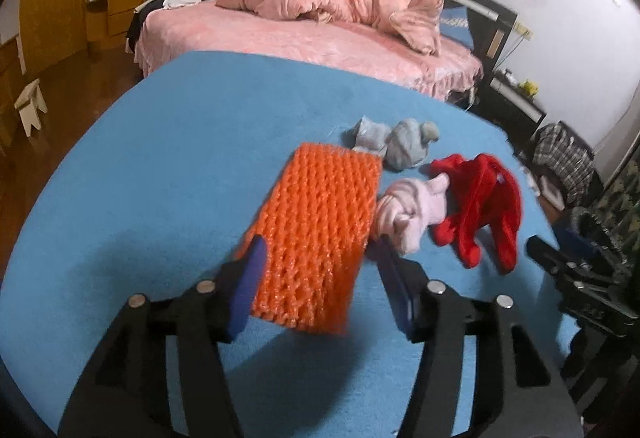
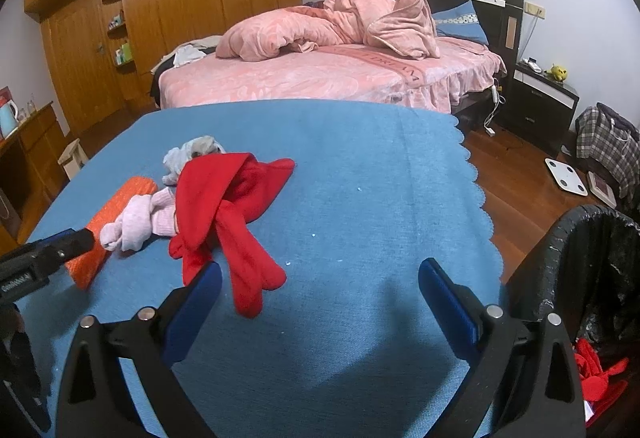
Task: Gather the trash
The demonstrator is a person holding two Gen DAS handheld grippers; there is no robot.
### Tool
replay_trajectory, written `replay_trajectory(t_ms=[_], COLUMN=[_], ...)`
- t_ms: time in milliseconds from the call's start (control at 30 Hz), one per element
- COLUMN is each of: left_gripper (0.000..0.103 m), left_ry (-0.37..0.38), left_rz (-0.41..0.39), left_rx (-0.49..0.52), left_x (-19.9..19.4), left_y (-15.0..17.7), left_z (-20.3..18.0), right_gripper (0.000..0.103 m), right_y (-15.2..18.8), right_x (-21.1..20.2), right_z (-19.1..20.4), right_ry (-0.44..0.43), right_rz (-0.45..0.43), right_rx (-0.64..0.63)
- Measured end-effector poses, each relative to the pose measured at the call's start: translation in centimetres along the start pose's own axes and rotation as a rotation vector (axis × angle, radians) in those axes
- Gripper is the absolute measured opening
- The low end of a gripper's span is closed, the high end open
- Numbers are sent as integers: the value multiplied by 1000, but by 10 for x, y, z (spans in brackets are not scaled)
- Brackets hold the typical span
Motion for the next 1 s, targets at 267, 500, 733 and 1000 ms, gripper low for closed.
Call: replay_trajectory(t_ms=[267, 500, 733, 1000], left_gripper=[67, 14, 10, 9], left_ry=[-68, -54, -82, -81], left_rz=[43, -13, -72, -76], left_rx=[65, -43, -31, -68], left_x=[13, 1, -20, -14], left_y=[-2, -3, -7, -10], left_z=[-10, 11, 18, 32], right_gripper=[96, 89, 88, 88], right_y=[-1, -2, -8, -26], right_x=[1, 1, -13, 5], right_z=[0, 2, 16, 52], right_ry=[-3, -21, -96, -104], right_rz=[7, 19, -52, -44], right_rx=[1, -5, 17, -46])
Point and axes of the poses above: each gripper's, at about its wrist camera, not at the fingertips, and x roughly the way its jaws point, z to its left, y to its underside, the point moved 1 cm from there along x, roughly the way its jaws point, and after that the axes turned 9 degrees about y, right-handed, at the moved point
